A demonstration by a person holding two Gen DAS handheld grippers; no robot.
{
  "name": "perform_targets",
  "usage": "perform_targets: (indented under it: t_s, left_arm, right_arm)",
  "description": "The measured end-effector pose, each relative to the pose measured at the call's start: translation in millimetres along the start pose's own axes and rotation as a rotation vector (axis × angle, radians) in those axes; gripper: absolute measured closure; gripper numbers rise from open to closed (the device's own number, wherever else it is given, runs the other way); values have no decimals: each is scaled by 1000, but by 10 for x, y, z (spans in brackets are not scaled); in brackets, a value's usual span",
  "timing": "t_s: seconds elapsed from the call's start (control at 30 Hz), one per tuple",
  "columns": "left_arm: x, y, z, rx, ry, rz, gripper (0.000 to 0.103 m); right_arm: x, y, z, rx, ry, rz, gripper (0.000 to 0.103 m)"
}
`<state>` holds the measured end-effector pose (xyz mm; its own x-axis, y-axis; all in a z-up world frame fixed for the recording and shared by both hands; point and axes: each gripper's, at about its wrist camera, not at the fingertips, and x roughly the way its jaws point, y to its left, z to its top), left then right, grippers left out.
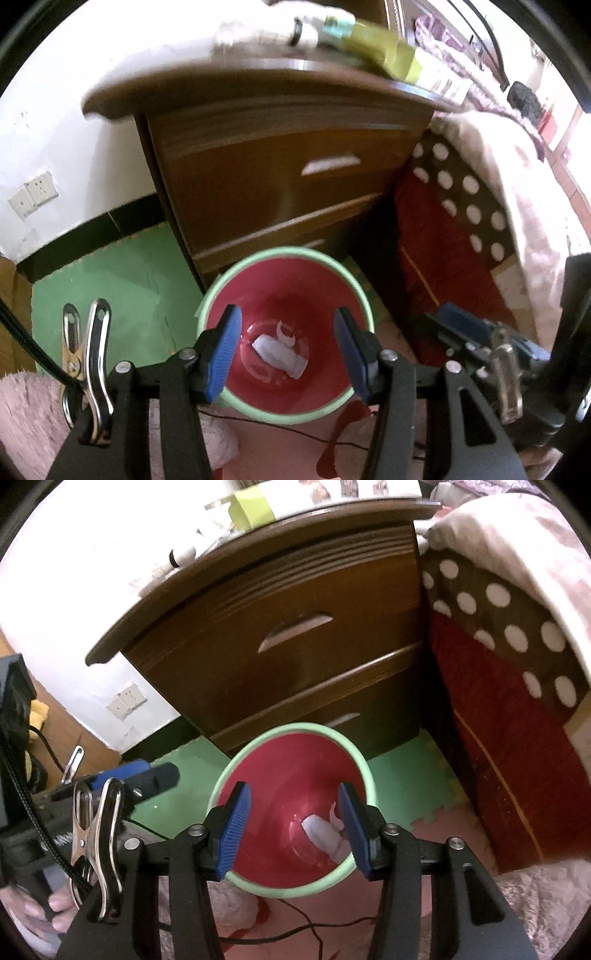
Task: Collect trash
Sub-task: 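Raise both tools from the bin toward the nightstand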
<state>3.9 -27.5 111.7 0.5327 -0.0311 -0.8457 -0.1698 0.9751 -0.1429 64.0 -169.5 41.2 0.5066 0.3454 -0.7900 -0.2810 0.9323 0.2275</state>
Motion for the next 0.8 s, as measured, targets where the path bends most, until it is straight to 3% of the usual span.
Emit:
perform_targets:
  t_s: [0.3, 0.8]
  left_arm:
    - [-336, -75, 344, 20, -82, -2, 48]
    - [-570, -113, 881, 26, -131, -46, 48]
  right_arm:
    - [-195, 23, 157, -2, -43, 5, 53]
    - [-483, 7, 463, -40, -122, -20, 53]
